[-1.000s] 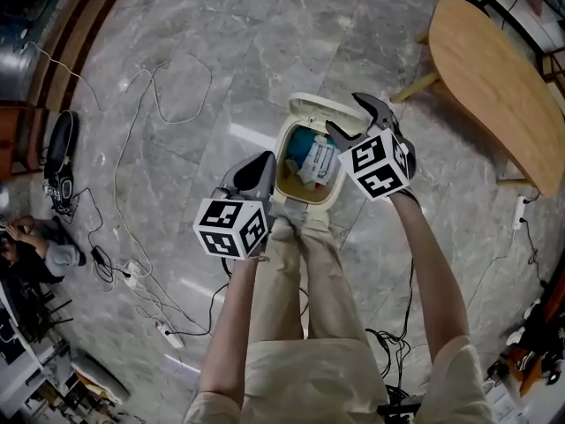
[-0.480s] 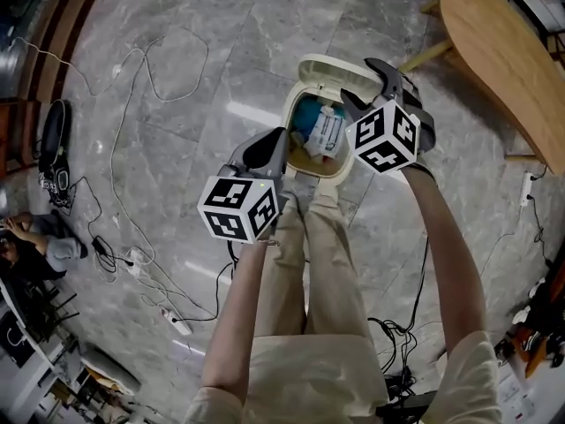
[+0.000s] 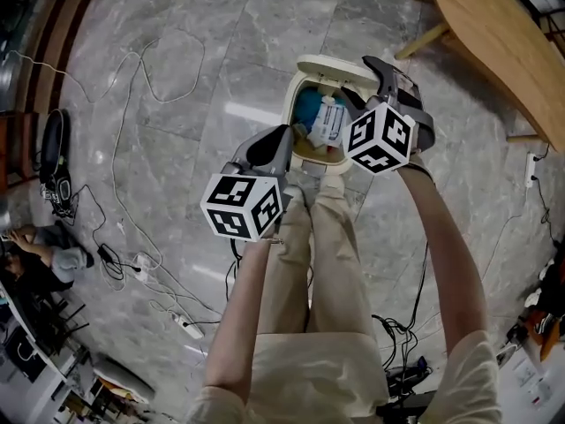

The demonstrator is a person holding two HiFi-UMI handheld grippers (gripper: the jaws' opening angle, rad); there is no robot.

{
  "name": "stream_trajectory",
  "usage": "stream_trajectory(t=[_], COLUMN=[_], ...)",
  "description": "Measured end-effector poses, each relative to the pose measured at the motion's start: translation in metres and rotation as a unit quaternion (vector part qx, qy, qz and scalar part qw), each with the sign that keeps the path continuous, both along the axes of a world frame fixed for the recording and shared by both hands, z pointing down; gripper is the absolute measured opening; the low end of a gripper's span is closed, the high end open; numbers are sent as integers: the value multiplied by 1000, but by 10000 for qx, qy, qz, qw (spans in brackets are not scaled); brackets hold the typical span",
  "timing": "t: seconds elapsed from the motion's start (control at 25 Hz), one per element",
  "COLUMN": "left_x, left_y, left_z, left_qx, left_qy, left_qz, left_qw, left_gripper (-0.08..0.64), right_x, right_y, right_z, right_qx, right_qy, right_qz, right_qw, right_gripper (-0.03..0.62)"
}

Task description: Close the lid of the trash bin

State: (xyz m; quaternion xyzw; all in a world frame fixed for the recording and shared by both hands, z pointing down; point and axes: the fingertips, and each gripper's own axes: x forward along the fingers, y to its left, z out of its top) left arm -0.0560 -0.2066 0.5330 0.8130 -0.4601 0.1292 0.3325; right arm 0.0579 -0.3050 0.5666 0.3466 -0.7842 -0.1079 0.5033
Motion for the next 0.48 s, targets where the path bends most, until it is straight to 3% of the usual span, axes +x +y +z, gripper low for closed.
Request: stream_trajectory(t=[0.48], left_x=[-1], left_y=[29], left_z=[-1], left_qx=[16], left_qy=[66], left_qz=[364], left_qw=[9993], left_gripper=[23], right_x=[-7], right_y=[44], right_z=[13], right_qx=[-17], right_qy=[184], right_qz=[100], right_qw=[9998], right_gripper=[288])
